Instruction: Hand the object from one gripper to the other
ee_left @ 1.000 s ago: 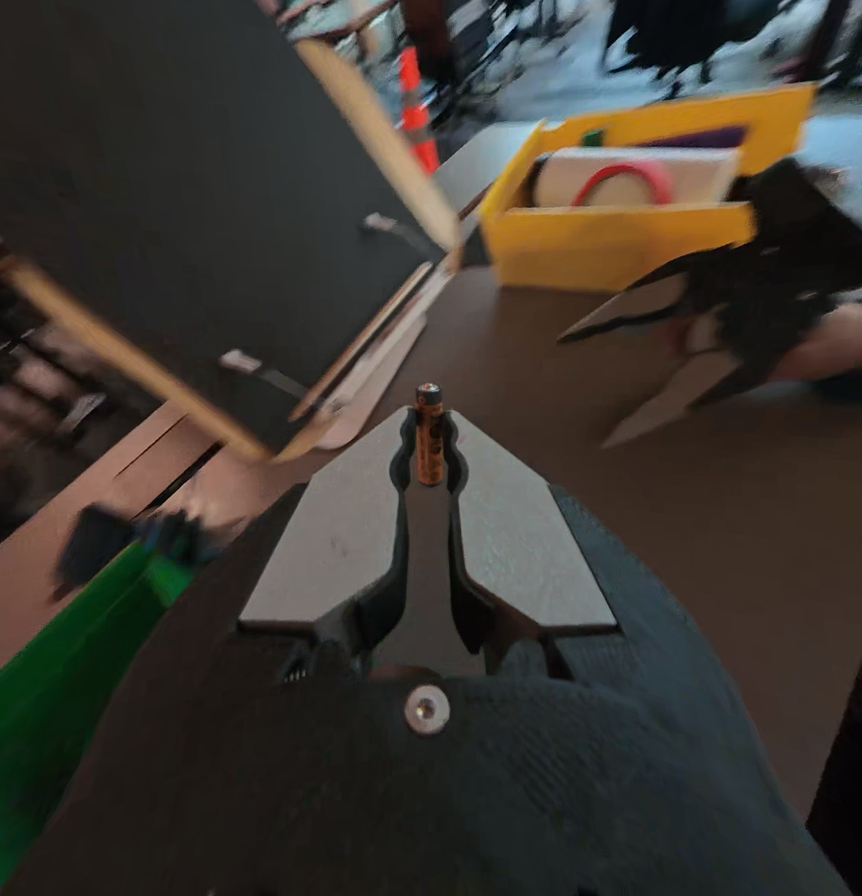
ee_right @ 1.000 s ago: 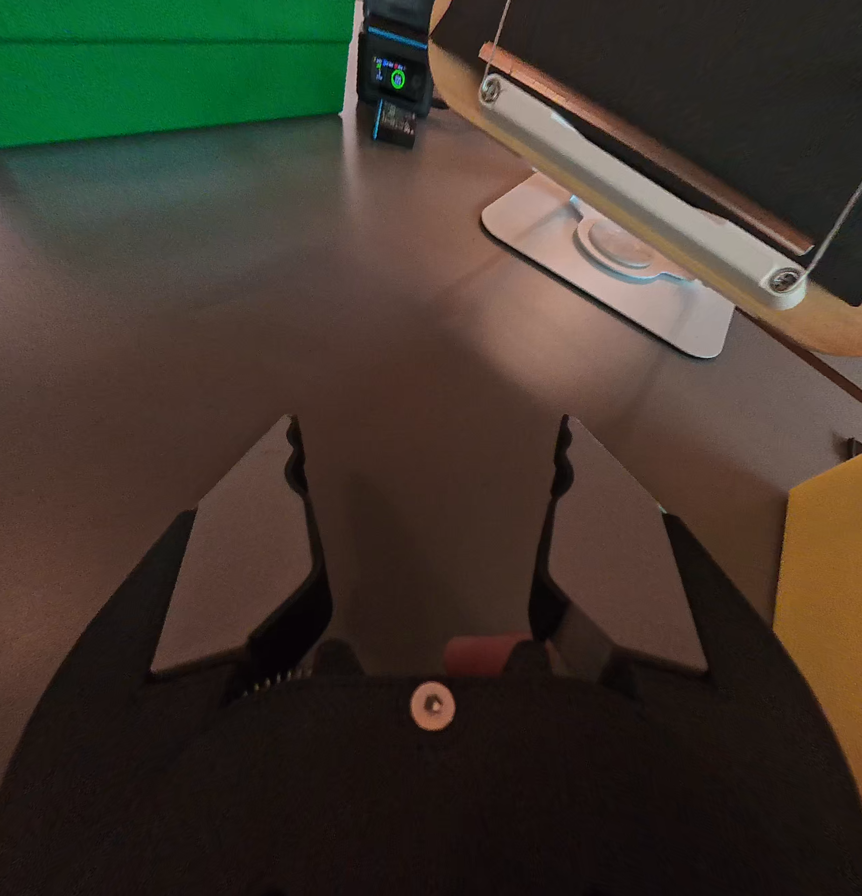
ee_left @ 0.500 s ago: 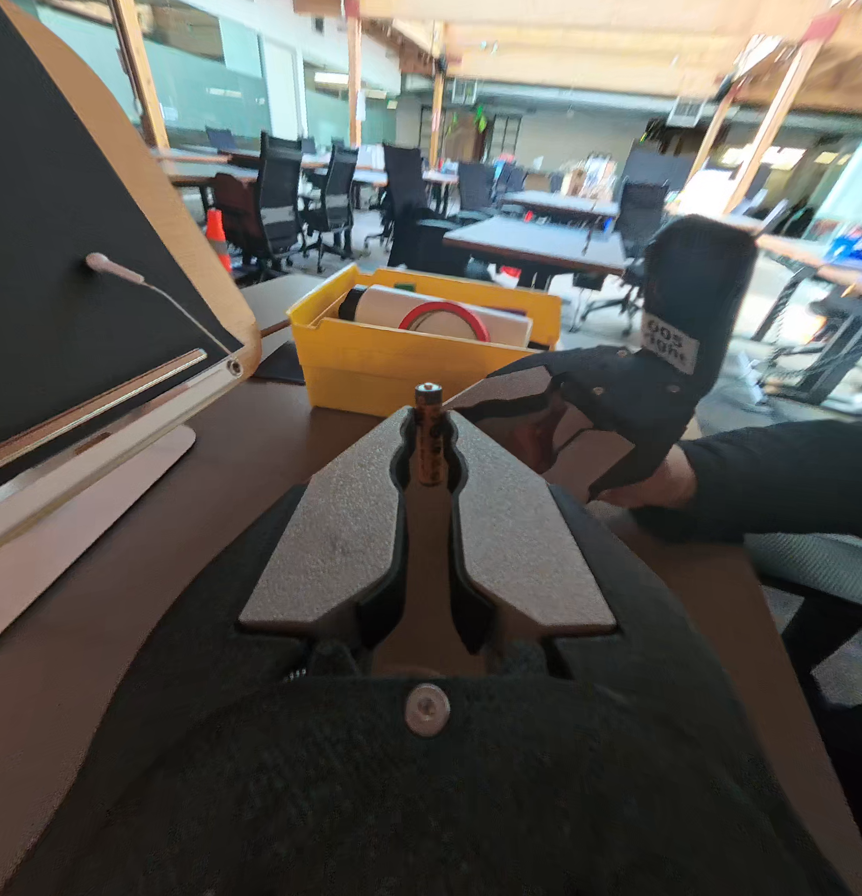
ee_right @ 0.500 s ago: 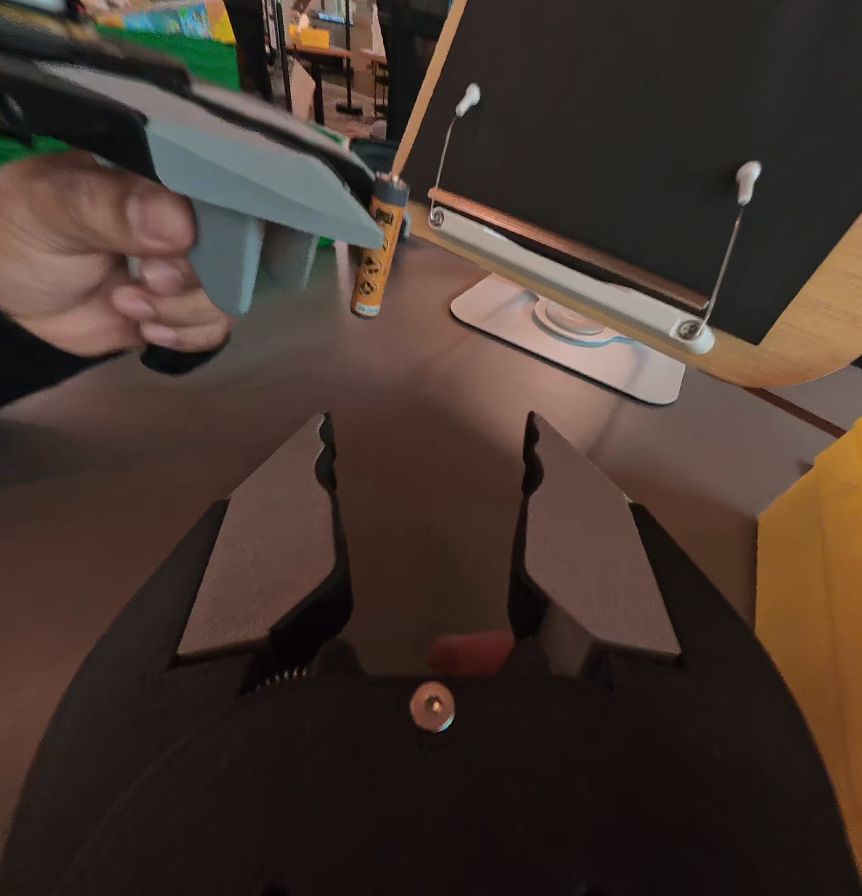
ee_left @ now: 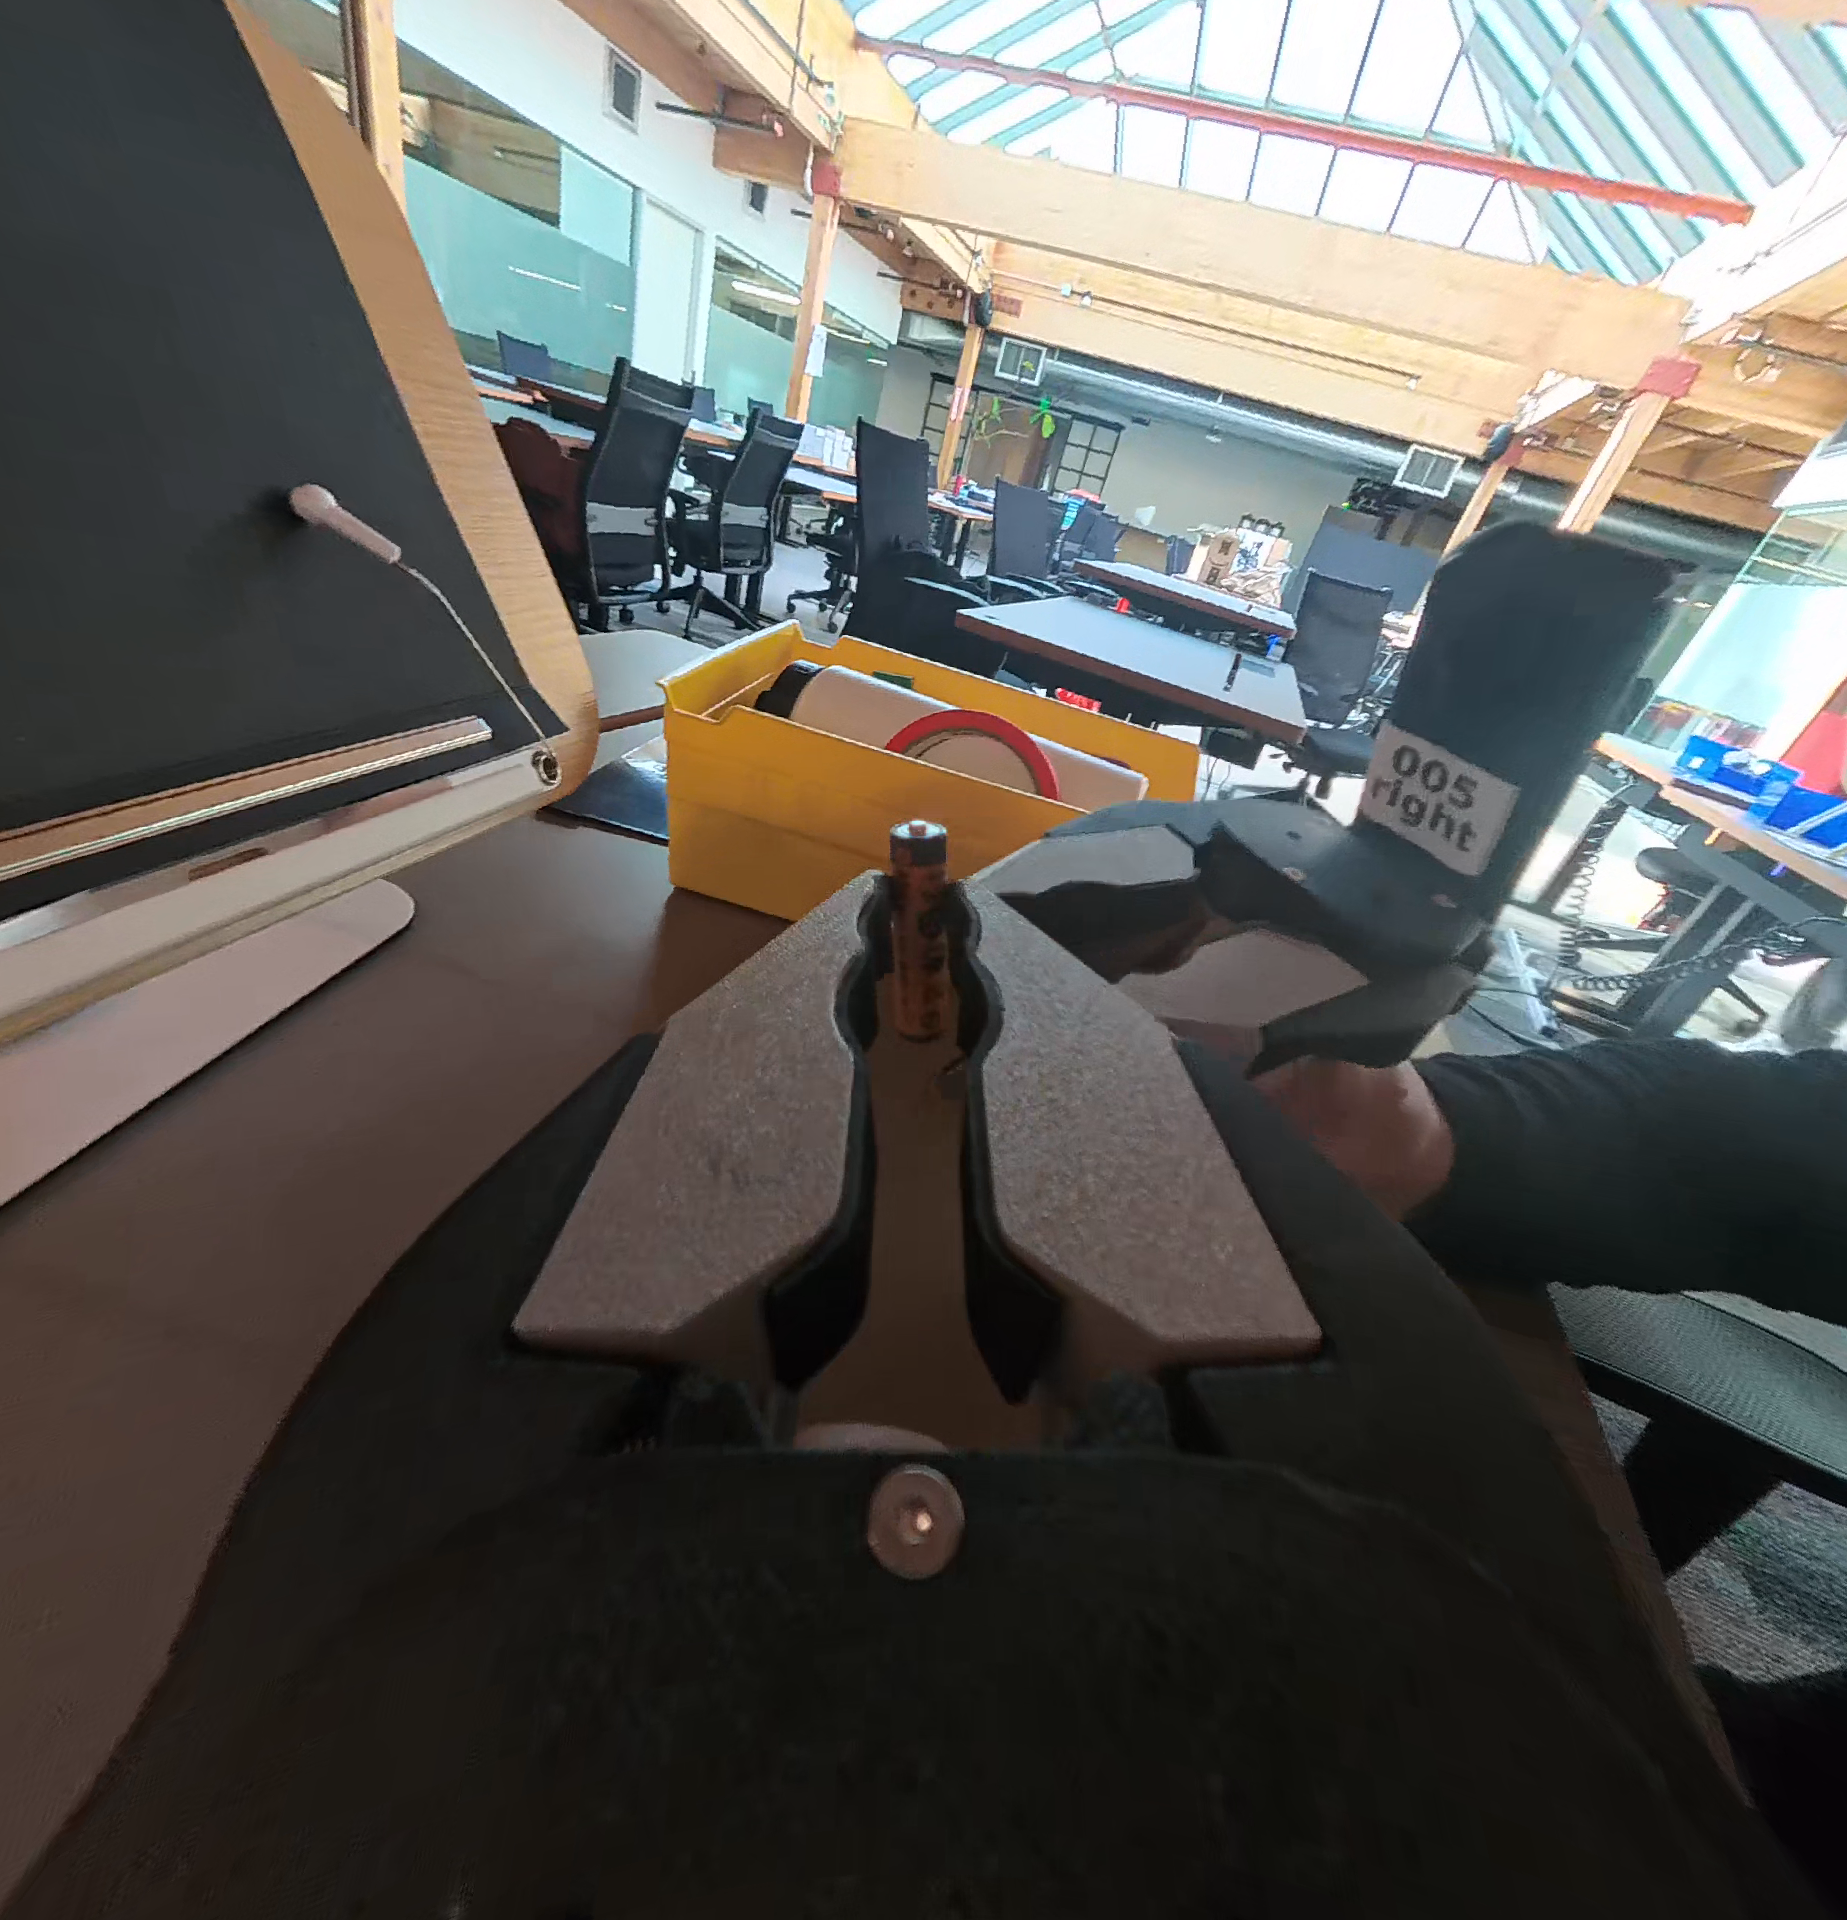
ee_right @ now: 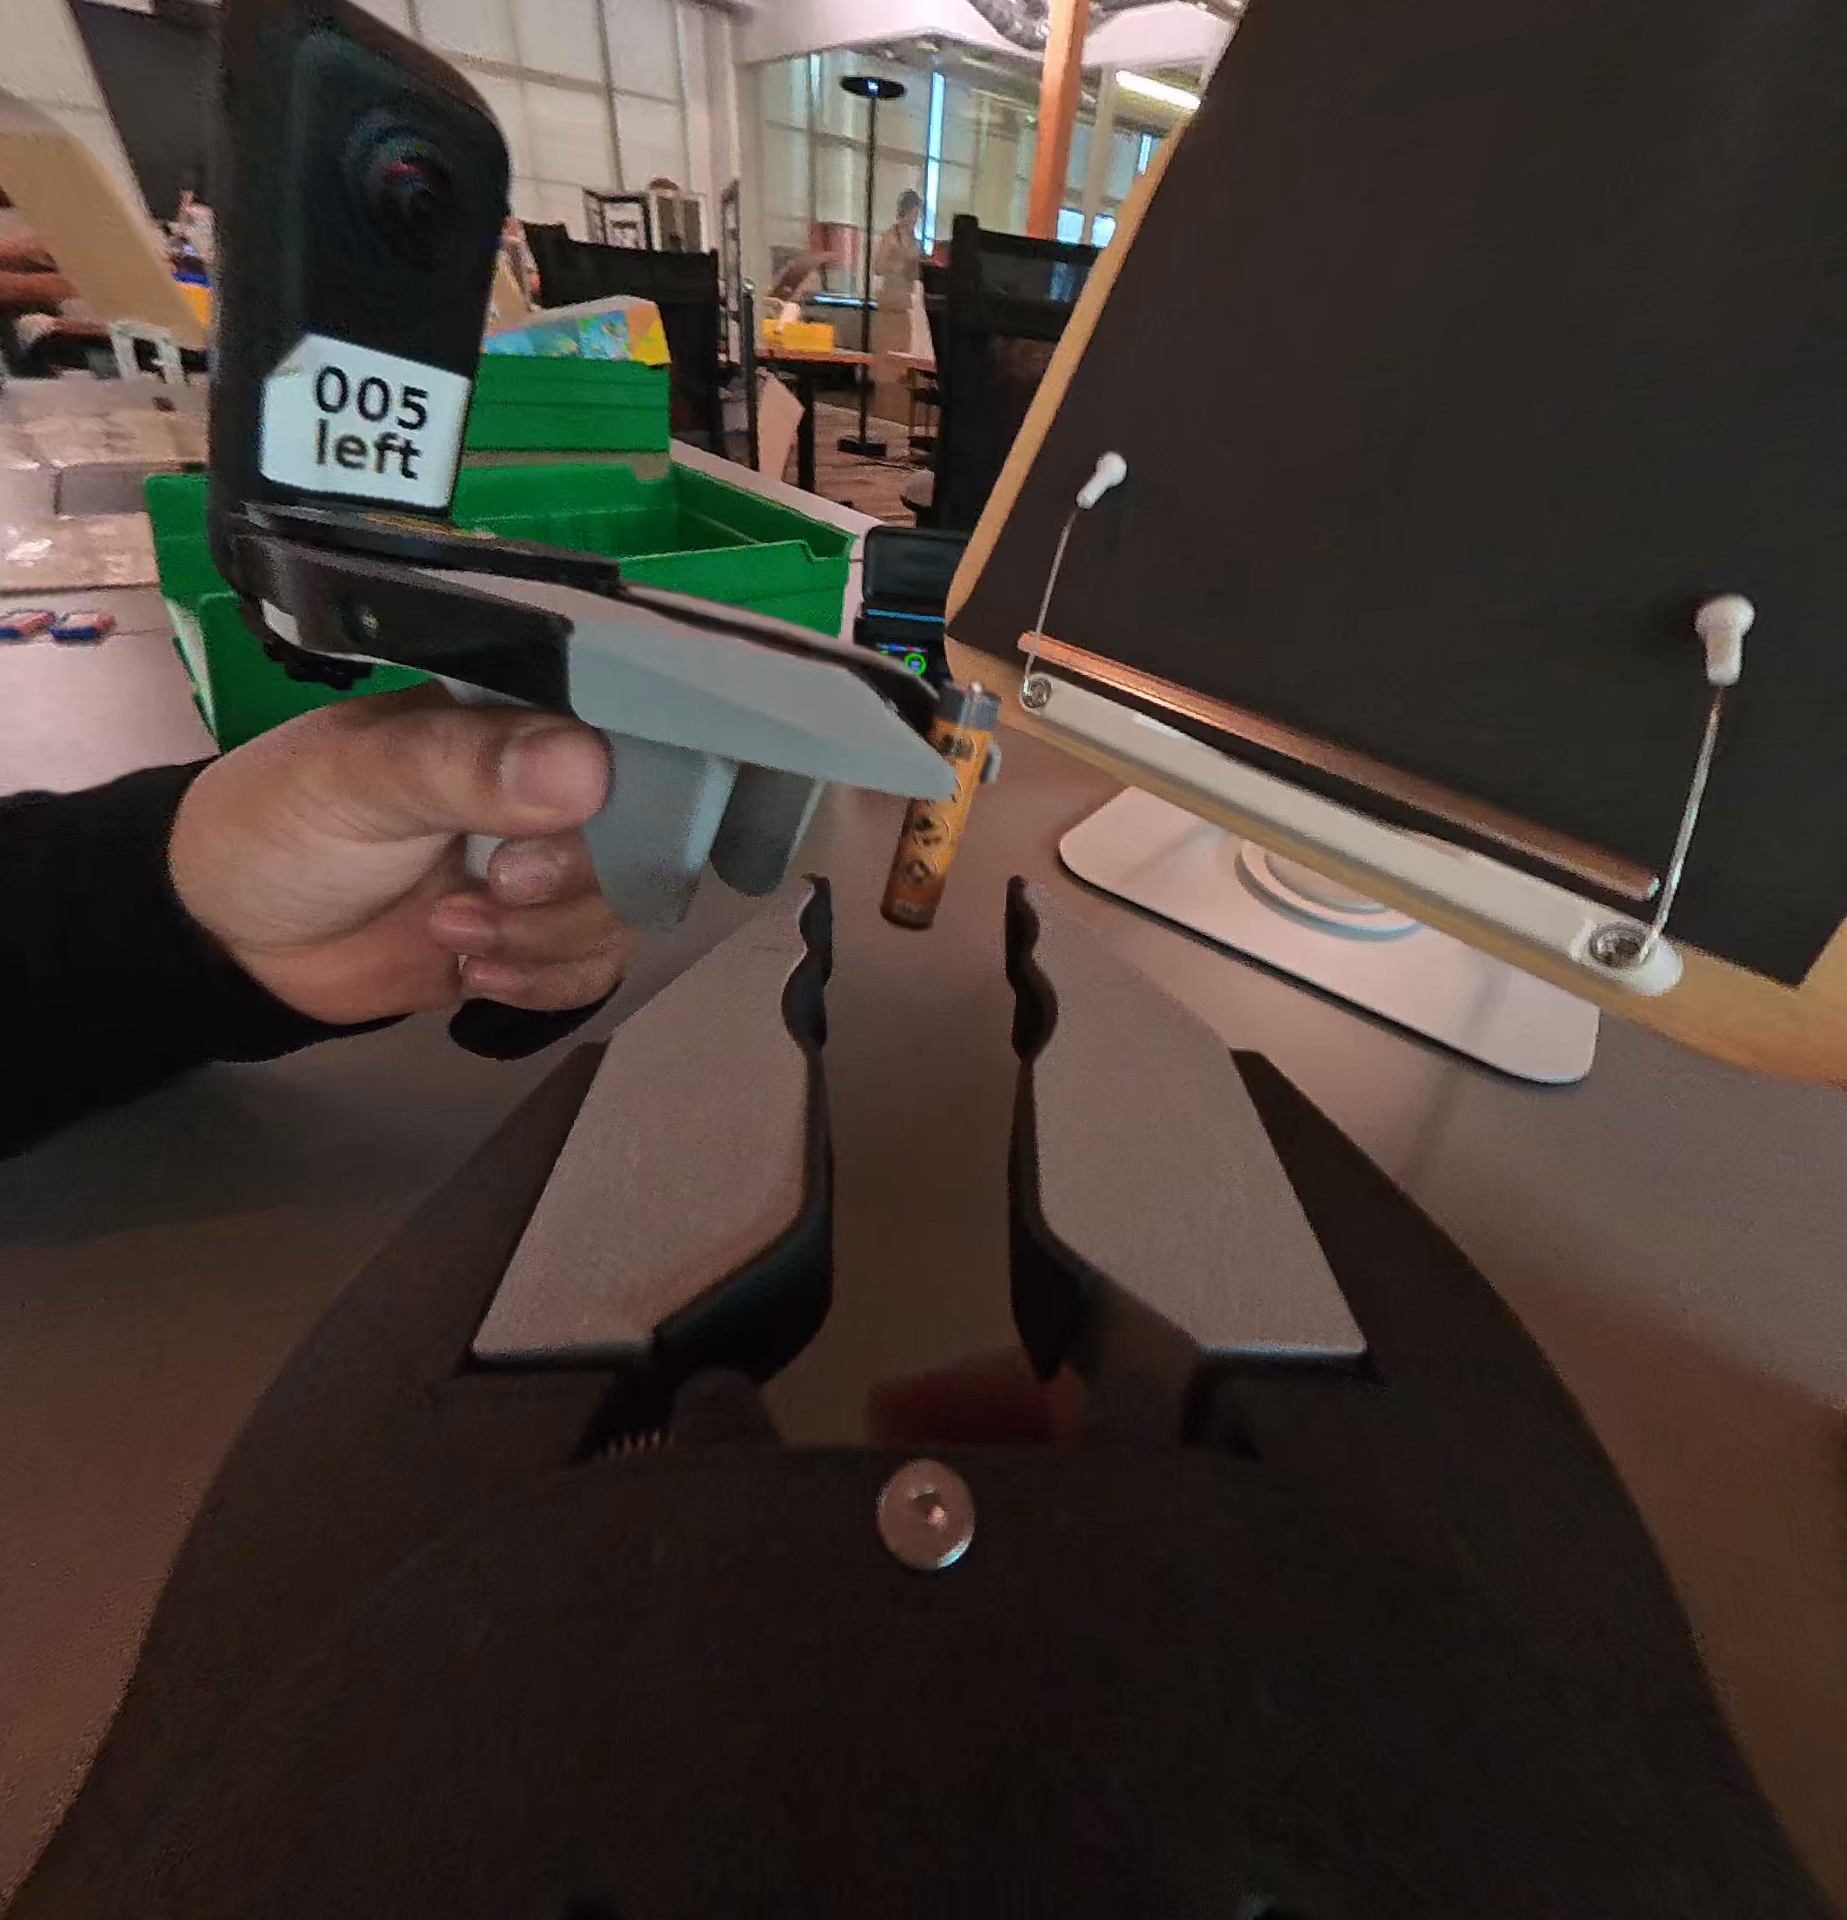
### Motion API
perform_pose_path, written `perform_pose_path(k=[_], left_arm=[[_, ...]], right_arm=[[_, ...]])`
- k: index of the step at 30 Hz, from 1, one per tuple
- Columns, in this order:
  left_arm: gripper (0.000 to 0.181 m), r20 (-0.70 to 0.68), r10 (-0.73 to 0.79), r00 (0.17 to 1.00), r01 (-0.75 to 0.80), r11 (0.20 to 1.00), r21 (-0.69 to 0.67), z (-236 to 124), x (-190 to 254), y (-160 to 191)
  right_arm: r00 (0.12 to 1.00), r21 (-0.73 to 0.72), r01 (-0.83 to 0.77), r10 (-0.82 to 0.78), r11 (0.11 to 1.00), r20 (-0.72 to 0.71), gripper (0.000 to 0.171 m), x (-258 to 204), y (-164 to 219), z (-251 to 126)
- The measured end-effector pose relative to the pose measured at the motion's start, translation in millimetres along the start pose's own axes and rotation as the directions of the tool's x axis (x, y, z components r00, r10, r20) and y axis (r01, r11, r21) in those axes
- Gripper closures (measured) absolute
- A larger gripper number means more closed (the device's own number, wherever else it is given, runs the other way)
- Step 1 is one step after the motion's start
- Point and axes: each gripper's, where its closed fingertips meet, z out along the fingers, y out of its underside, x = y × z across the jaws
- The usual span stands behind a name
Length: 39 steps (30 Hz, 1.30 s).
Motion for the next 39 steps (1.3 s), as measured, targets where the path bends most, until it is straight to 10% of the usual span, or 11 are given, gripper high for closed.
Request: perform_pose_path(k=[16,28,32,39], left_arm=[[0.173,0.058,-0.029,0.998,0.028,0.999,0.025,-2,-17,3],[0.147,0.234,0.124,0.964,-0.094,0.986,-0.136,-14,-44,12],[0.141,0.32,0.401,0.858,-0.301,0.899,-0.319,-24,-62,25],[0.142,0.256,0.851,0.458,-0.677,0.521,-0.519,-16,-57,39]], right_arm=[[0.989,-0.024,0.007,-0.004,1.0,0.146,0.163,2,0,21],[0.882,-0.268,0.384,-0.437,0.883,-0.174,0.165,53,25,9],[0.749,-0.388,0.526,-0.628,0.757,-0.21,0.165,66,29,3],[0.579,-0.519,0.659,-0.808,0.544,-0.112,0.165,68,43,0]])
